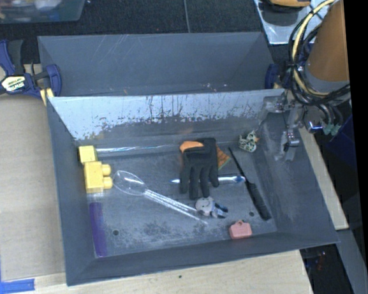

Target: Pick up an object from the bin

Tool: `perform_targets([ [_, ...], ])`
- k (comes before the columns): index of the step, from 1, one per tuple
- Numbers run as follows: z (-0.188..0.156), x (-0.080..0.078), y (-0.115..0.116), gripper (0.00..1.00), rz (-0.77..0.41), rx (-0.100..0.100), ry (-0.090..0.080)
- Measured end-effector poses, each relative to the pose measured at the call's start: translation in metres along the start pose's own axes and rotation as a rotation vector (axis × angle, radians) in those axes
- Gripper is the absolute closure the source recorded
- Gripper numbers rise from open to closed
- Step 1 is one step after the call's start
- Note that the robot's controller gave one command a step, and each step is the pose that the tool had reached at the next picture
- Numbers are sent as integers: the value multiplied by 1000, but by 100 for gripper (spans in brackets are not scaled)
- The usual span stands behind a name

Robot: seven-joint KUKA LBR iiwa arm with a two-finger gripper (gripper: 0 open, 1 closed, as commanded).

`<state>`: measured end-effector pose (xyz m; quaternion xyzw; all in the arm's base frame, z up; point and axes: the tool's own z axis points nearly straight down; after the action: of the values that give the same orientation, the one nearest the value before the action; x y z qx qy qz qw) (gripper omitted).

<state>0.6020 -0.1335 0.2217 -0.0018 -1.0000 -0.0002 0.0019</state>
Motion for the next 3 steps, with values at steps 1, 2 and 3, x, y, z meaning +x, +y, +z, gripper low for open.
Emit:
perform_targets([
  [1,-5,-2,1,0,-3,1,-8],
  [2,71,-26,62,0,-27,-3,-3],
  [3,64,-27,84,0,39,5,-20],
])
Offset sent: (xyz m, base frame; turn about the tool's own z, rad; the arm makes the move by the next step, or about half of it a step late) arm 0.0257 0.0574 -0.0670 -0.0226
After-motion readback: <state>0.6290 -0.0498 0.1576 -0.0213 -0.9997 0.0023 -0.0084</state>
